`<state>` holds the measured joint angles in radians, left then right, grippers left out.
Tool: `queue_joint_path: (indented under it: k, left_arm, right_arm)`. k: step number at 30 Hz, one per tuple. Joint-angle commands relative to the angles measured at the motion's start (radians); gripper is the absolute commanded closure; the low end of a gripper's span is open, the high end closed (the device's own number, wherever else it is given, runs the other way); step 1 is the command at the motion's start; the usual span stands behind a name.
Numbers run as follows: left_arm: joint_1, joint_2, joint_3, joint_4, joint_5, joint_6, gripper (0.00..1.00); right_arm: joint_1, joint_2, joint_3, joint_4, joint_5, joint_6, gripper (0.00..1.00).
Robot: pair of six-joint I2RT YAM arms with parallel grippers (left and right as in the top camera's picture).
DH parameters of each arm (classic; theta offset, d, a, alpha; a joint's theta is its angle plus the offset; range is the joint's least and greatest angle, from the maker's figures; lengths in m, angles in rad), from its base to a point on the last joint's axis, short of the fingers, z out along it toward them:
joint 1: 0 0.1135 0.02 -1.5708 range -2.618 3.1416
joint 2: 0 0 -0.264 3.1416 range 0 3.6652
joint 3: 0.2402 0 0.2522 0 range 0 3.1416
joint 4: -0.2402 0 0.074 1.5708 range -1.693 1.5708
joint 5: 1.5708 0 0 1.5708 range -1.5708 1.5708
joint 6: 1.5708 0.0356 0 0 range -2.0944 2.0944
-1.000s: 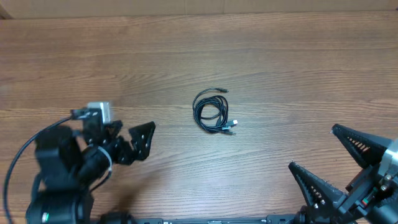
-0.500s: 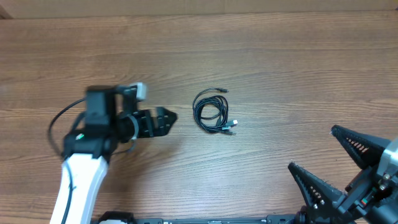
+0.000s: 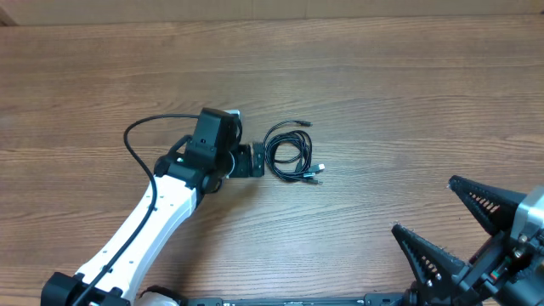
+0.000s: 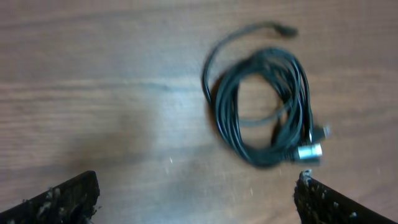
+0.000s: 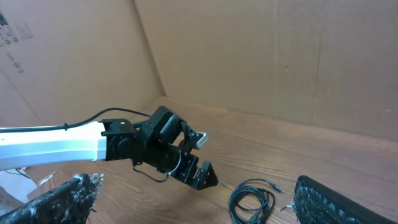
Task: Untangle cables
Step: 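Move the left gripper forward toward the coiled black cables, then lower the left gripper onto the cable coil and close on it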
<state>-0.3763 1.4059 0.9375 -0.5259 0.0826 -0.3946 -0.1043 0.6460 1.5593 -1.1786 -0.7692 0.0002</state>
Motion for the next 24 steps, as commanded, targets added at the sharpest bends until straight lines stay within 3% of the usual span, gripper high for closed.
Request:
queue_joint_path:
  k: [1,22,24]
  left_arm:
    - [-0.004,0.010,-0.004,0.036,-0.092,-0.076,0.00]
    - [-0.062,0.160,-0.003,0.275,-0.006,-0.136,0.00]
    - [-0.082,0.175,0.000,0.289,-0.016,-0.135,0.12]
  right_arm:
    - [-0.003,0.004,0.005,-0.005,0.004,0.003,0.00]
    - [-0.003,0.004,0.005,-0.021,-0.026,0.003,0.00]
    - [-0.003,0.004,0.005,-0.023,-0.026,0.003,0.00]
